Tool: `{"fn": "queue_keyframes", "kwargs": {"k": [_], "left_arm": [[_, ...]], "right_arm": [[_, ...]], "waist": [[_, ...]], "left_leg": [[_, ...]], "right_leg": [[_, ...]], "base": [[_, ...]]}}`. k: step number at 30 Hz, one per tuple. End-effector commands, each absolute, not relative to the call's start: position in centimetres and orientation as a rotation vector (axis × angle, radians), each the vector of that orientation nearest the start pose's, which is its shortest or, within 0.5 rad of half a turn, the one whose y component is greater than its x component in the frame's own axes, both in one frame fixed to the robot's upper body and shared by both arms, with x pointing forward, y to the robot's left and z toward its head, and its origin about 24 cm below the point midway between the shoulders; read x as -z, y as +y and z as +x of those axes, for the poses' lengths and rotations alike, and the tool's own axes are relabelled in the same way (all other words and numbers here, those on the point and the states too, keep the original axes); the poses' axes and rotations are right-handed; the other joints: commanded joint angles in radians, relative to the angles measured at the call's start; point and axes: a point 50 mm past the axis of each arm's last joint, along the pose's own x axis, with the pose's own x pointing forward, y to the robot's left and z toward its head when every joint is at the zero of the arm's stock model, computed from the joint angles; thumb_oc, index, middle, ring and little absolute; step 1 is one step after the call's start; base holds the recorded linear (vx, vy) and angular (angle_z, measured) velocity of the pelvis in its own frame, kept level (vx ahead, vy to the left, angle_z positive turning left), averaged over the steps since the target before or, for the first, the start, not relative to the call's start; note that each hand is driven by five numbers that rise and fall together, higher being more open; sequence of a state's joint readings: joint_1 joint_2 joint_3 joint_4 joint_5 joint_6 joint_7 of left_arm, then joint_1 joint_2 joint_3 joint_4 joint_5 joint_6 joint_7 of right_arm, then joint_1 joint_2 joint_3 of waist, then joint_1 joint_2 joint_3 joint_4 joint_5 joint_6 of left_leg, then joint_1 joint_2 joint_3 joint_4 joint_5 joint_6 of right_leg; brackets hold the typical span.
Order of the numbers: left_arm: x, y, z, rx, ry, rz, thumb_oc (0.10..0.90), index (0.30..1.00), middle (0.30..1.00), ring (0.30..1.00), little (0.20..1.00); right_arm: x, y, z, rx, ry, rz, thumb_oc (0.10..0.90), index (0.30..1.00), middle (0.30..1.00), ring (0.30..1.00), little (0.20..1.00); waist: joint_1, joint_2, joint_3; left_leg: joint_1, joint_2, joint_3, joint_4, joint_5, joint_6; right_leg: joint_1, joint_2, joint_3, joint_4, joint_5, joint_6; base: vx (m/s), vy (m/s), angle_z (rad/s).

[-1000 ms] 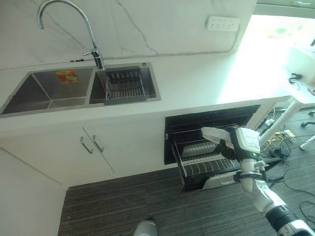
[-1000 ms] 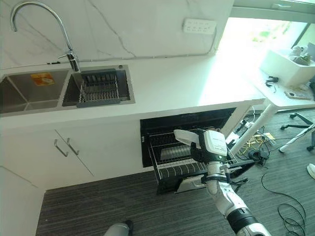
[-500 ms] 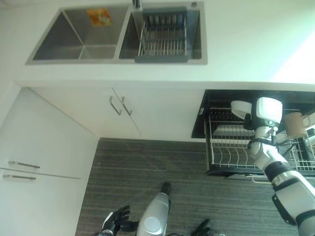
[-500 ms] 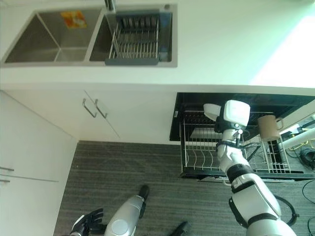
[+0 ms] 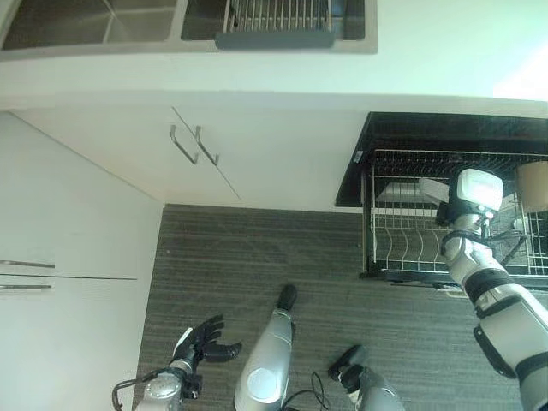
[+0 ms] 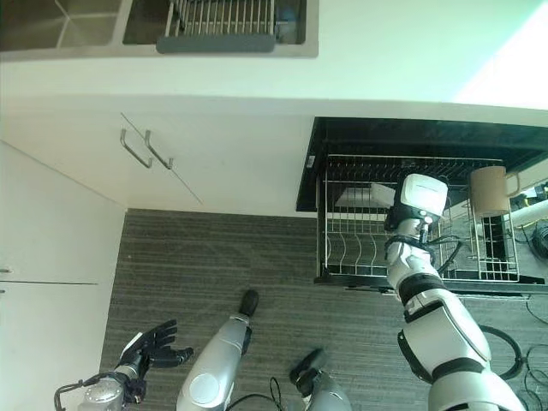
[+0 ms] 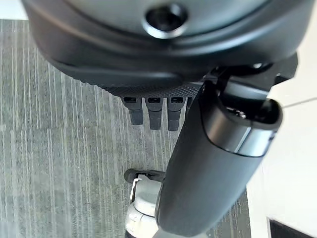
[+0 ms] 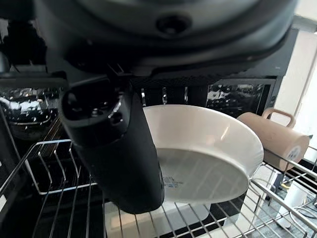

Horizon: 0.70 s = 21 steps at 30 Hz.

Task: Place the dishes in the dishwasher.

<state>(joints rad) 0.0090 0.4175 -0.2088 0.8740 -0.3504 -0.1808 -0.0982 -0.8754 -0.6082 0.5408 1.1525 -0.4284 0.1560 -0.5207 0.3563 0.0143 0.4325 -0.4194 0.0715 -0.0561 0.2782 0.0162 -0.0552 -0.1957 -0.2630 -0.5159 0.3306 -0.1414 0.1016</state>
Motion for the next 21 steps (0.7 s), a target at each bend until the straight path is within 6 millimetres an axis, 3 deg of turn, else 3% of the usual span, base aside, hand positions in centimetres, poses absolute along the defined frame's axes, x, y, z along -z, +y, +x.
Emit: {"fn": "queue_keyframes", "kwargs": {"k": [1,2,3,4,5,6,11,21], "left_arm": [[10.2,27.5,15.3,-0.029,0.741,0.173,0.800,0.900,0.900,0.900,0.900],[10.1,27.6,15.5,-0.030,0.734,0.175,0.800,0.900,0.900,0.900,0.900],[9.7,27.8,15.9,-0.030,0.721,0.177,0.800,0.900,0.900,0.900,0.900],[9.6,27.8,16.1,-0.032,0.713,0.175,0.800,0.900,0.900,0.900,0.900],[9.5,27.8,16.2,-0.032,0.709,0.175,0.800,0.900,0.900,0.900,0.900],[9.3,27.8,16.4,-0.030,0.702,0.177,0.800,0.900,0.900,0.900,0.900],[8.8,28.1,17.0,-0.024,0.694,0.182,0.800,0.900,0.900,0.900,0.900],[8.9,28.5,16.8,-0.035,0.710,0.199,0.800,0.900,0.900,0.900,0.900]], "right_arm": [[-13.3,-30.7,37.2,0.509,0.148,-1.485,0.400,0.300,0.300,0.300,0.300],[-13.3,-30.7,37.3,0.499,0.154,-1.485,0.400,0.300,0.300,0.300,0.300],[-13.0,-30.5,37.3,0.474,0.171,-1.477,0.450,0.375,0.375,0.375,0.375],[-12.8,-30.4,37.3,0.461,0.181,-1.466,0.627,0.641,0.641,0.641,0.641],[-12.8,-30.4,37.3,0.453,0.185,-1.463,0.776,0.865,0.865,0.865,0.865],[-12.6,-30.3,37.4,0.433,0.204,-1.449,0.800,0.900,0.900,0.900,0.900],[-11.9,-29.6,37.7,0.338,0.256,-1.392,0.800,0.900,0.900,0.900,0.900],[-12.3,-28.8,38.2,0.261,0.238,-1.281,0.800,0.900,0.900,0.900,0.900]], "waist": [[0.005,0.005,-0.053],[0.006,0.004,-0.051],[0.006,0.002,-0.047],[0.006,0.000,-0.045],[0.006,0.000,-0.045],[0.006,-0.002,-0.042],[0.009,-0.013,-0.042],[0.007,-0.050,-0.061]], "left_leg": [[0.018,0.044,-0.006,0.022,-0.101,-0.036],[0.017,0.045,-0.006,0.022,-0.102,-0.036],[0.014,0.046,-0.004,0.022,-0.103,-0.036],[0.011,0.047,-0.002,0.022,-0.103,-0.036],[0.010,0.047,-0.001,0.022,-0.103,-0.036],[0.009,0.048,0.001,0.022,-0.104,-0.036],[0.011,0.054,0.007,0.022,-0.107,-0.039],[0.036,0.073,0.013,0.022,-0.116,-0.046]], "right_leg": [[0.000,-0.041,0.092,-0.031,0.027,0.063],[-0.002,-0.041,0.091,-0.031,0.028,0.064],[-0.006,-0.040,0.092,-0.031,0.029,0.066],[-0.009,-0.039,0.093,-0.031,0.029,0.066],[-0.011,-0.039,0.094,-0.031,0.030,0.067],[-0.012,-0.039,0.095,-0.031,0.030,0.067],[-0.011,-0.038,0.094,-0.031,0.031,0.070],[0.009,-0.023,0.098,-0.031,0.026,0.067]], "base": [[-0.05,-0.056,0.01],[-0.06,-0.063,0.03],[-0.06,-0.040,0.03],[-0.06,-0.031,0.01],[-0.06,-0.022,-0.02],[-0.05,-0.025,-0.03],[-0.04,-0.022,-0.02],[-0.02,-0.013,-0.06]]}}
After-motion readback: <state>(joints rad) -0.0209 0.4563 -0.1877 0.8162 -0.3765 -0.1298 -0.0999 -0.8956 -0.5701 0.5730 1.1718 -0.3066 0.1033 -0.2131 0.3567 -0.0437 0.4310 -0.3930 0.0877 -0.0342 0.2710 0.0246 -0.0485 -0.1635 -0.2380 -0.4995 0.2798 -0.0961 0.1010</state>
